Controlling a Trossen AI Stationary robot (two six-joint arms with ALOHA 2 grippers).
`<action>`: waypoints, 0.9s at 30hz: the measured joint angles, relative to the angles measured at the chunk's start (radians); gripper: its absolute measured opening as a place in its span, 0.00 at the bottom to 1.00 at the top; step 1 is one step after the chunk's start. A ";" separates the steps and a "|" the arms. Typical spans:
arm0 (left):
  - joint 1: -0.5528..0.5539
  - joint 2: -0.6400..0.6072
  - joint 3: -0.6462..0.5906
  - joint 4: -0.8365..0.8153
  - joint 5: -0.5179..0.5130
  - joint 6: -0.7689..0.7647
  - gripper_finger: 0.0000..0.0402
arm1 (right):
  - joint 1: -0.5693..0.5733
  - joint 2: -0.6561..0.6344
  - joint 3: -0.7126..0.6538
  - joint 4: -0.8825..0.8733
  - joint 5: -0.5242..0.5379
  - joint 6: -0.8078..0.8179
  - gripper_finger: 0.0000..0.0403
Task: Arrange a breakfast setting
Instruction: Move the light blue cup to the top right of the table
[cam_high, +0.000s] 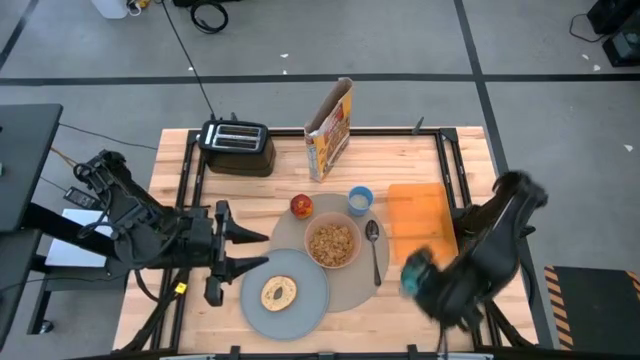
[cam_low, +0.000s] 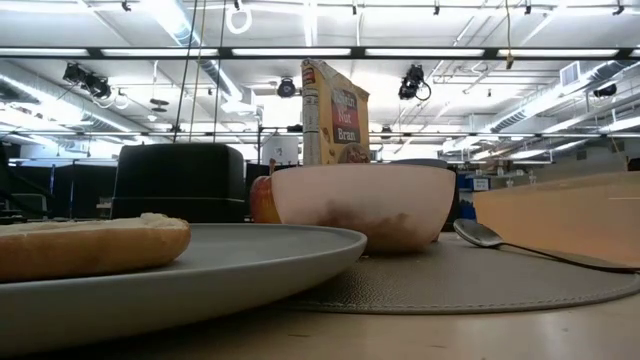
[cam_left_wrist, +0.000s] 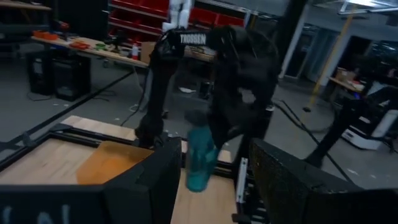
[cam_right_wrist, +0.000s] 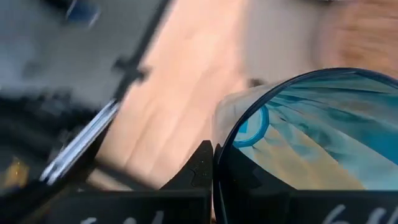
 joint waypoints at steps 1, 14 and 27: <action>0.000 0.000 0.000 0.000 -0.010 -0.001 0.49 | -0.012 -0.040 -0.010 -0.005 0.045 0.053 0.04; 0.131 0.000 0.000 0.000 -0.075 -0.023 0.49 | -0.535 -0.390 -0.211 -0.009 0.385 0.285 0.04; 0.315 -0.100 0.000 -0.299 -0.055 0.105 0.49 | -1.351 -0.404 -0.553 0.297 0.261 -0.016 0.04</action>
